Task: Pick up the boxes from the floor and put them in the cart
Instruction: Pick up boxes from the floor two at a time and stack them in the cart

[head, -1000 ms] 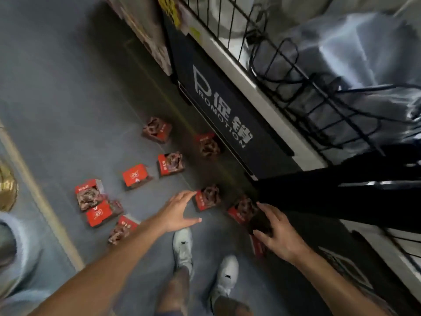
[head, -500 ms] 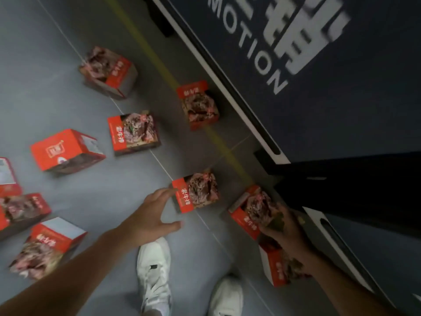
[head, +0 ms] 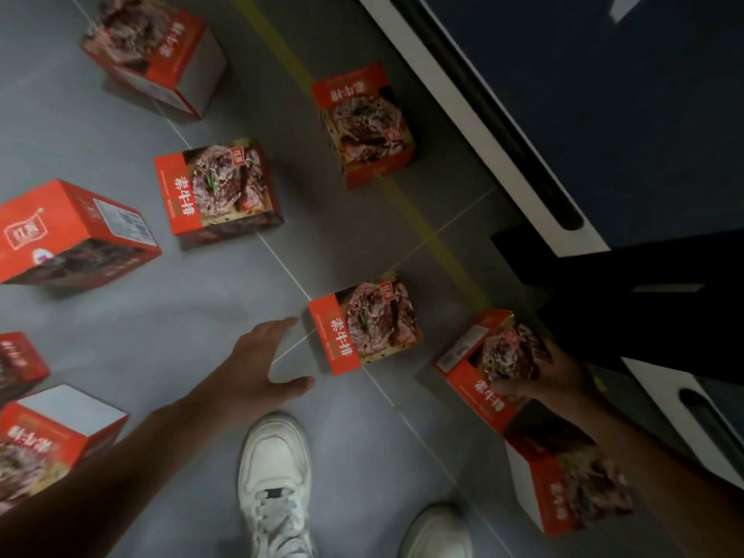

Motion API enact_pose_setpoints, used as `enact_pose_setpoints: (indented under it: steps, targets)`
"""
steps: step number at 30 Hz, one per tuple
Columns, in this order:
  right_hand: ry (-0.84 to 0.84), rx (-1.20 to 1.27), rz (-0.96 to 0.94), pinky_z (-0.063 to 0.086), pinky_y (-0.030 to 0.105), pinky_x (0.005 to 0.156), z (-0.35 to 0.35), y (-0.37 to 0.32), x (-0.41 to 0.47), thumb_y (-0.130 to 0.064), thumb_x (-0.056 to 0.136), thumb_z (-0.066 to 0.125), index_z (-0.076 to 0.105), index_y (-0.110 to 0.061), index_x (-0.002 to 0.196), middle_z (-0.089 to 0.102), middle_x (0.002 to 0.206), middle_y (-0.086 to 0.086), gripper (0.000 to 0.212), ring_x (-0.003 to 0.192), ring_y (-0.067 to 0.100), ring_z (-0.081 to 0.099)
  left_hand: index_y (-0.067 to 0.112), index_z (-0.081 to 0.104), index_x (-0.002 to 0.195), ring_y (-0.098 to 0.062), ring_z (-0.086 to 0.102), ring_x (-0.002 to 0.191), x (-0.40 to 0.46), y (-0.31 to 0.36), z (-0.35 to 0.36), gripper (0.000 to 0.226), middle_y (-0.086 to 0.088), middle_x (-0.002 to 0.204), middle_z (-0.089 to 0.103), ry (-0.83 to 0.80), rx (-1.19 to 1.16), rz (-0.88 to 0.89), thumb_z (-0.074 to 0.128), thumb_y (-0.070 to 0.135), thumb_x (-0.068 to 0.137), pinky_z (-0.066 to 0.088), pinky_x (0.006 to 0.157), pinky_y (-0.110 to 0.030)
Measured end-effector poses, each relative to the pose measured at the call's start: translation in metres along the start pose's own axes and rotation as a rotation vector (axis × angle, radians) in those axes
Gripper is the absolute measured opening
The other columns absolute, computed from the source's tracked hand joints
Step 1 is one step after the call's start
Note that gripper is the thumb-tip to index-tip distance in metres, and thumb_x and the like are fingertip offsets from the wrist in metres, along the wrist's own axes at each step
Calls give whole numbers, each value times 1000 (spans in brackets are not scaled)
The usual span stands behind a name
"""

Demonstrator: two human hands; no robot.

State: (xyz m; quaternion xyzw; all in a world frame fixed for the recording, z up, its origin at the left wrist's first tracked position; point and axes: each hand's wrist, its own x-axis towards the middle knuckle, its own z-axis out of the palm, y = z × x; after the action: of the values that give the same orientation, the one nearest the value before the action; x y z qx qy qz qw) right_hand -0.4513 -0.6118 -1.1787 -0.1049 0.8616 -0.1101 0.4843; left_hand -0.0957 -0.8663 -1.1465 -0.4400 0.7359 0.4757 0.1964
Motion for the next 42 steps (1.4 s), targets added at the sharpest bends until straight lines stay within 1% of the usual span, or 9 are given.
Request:
enact_pose_setpoints:
  steps: [6, 11, 19, 24, 27, 31, 33, 36, 42]
  targets:
    - [156, 150, -88, 52, 39, 85, 14, -4, -39, -44, 29, 97, 59, -21, 124, 66, 112, 1, 106, 104, 29, 64, 25, 29, 154, -19, 27, 144, -25, 9, 6, 113, 1, 157, 30, -18, -32, -78, 52, 73, 55, 18, 105, -17]
    - [178, 94, -162, 51, 40, 86, 18, -2, -69, -24, 51, 100, 57, -22, 119, 60, 122, 3, 81, 111, 28, 59, 22, 33, 152, -19, 32, 142, -47, 20, 4, 113, 0, 153, 34, 2, -48, -80, 44, 76, 53, 21, 107, -19]
    - [156, -193, -240, 47, 36, 88, 31, -4, -81, -32, 41, 101, 53, -24, 132, 36, 129, -1, 103, 118, 21, 44, 21, 31, 154, -22, 31, 143, -49, 32, 4, 115, -2, 155, 32, -12, -34, -97, 48, 75, 54, 22, 109, -22]
    - [116, -53, -343, 52, 31, 78, 33, 3, -107, -57, 33, 93, 42, -32, 125, 46, 119, -8, 108, 102, 12, 55, 24, 28, 155, -22, 34, 143, -43, 34, 13, 95, -4, 155, 34, -1, -116, -190, 83, 39, 78, 30, 115, -32]
    - [101, 26, -295, 46, 21, 70, 32, 1, -115, -50, 37, 96, 41, -29, 130, 54, 120, -2, 110, 102, 21, 61, 26, 26, 155, -23, 40, 138, -28, 38, 16, 117, -5, 153, 37, 40, -349, -317, 93, 44, 60, 37, 113, -41]
    - [127, 97, -286, 47, 24, 71, 33, -2, -112, -83, 22, 81, 38, -34, 129, 53, 122, -2, 125, 100, 17, 59, 26, 10, 158, -27, 34, 143, 4, 40, 28, 156, -5, 159, 27, 92, -445, -349, 91, 68, 32, 35, 116, -47]
    - [129, 119, -300, 45, 21, 69, 32, -5, -106, -71, 28, 87, 37, -34, 128, 52, 122, -1, 118, 97, 10, 56, 20, 4, 159, -29, 23, 149, 23, 43, 38, 159, -8, 163, 21, 105, -343, -300, 88, 70, 34, 26, 120, -47]
    - [142, 124, -345, 45, 19, 69, 34, -7, -95, -67, 33, 85, 38, -33, 130, 52, 125, 0, 112, 98, 2, 54, 13, 27, 153, -33, 38, 141, 46, 45, 54, 140, -12, 153, 39, 276, -178, -247, 78, 75, 39, 31, 116, -45]
    - [214, 145, -416, 40, 16, 71, 42, -14, -81, -50, 37, 86, 42, -27, 131, 50, 126, -3, 107, 101, 13, 54, 22, 48, 137, -27, 54, 122, 64, 31, 77, 115, -2, 129, 57, 432, -188, -113, 71, 82, 41, 39, 107, -44]
